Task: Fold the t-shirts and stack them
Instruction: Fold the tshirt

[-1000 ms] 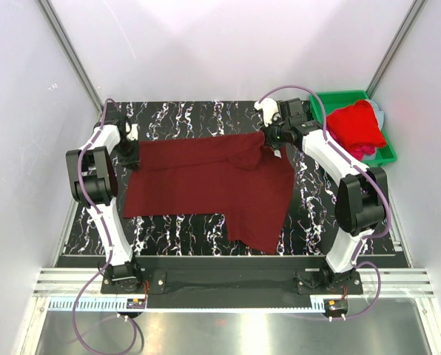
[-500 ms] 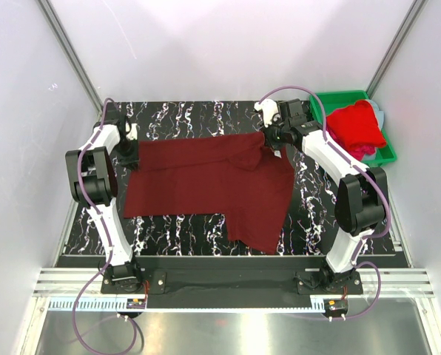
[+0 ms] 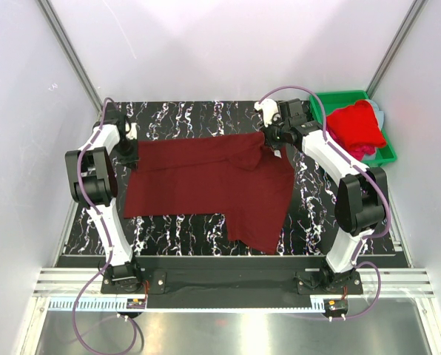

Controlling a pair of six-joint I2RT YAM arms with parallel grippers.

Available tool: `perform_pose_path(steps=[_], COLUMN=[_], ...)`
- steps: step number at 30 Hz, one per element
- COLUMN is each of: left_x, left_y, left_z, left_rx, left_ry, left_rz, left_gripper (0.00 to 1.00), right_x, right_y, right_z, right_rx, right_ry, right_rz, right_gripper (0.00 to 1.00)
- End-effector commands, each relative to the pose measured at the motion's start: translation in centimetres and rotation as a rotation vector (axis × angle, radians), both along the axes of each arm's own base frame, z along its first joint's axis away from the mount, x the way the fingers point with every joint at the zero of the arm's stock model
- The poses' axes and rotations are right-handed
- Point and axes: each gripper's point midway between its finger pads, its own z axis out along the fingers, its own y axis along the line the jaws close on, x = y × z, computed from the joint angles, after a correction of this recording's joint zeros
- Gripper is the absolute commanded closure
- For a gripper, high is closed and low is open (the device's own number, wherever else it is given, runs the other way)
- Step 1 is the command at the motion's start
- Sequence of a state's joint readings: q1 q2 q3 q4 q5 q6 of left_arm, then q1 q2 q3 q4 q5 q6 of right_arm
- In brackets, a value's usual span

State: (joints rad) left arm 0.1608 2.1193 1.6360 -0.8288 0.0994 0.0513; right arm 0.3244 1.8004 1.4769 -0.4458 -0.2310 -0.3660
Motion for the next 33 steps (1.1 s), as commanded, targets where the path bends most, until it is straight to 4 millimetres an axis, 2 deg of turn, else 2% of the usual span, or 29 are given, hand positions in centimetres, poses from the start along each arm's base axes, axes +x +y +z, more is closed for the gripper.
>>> perform_pose_path(steps=[1, 6, 12, 16, 17, 18, 23, 33], left_x=[1.2, 1.6, 2.1, 1.8, 1.7, 1.7, 1.6, 1.5], left_y=[0.8, 2.1, 2.5, 2.4, 2.3, 2.3, 2.0, 1.9], left_z=[3.6, 5.1, 5.9, 5.7, 5.6, 5.6, 5.3, 4.5], left_rx=[0.042, 0.109, 0.134, 0.129, 0.128, 0.122, 0.108, 0.100], left_ry=[-0.098, -0.124, -0.137, -0.123, -0.122, -0.121, -0.113, -0.091], left_rz=[0.011, 0.000, -0.014, -0.013, -0.011, -0.012, -0.015, -0.013], left_gripper=[1.00, 1.00, 1.00, 0.98, 0.96, 0.89, 0.85, 0.87], right_x=[0.5, 0.4, 0.5, 0.5, 0.5, 0.5, 0.5, 0.6], right_y=[0.7, 0.8, 0.7, 0.7, 0.6, 0.6, 0.6, 0.6], right_z=[1.8, 1.9, 2.1, 2.2, 2.2, 2.2, 2.2, 2.0], right_rx=[0.030, 0.030, 0.032, 0.030, 0.028, 0.027, 0.028, 0.027], right_ry=[-0.053, -0.057, -0.063, -0.068, -0.068, -0.070, -0.069, -0.068], right_rz=[0.024, 0.026, 0.025, 0.021, 0.021, 0.020, 0.021, 0.020], right_gripper=[1.00, 1.00, 1.00, 1.00, 1.00, 1.00, 1.00, 1.00])
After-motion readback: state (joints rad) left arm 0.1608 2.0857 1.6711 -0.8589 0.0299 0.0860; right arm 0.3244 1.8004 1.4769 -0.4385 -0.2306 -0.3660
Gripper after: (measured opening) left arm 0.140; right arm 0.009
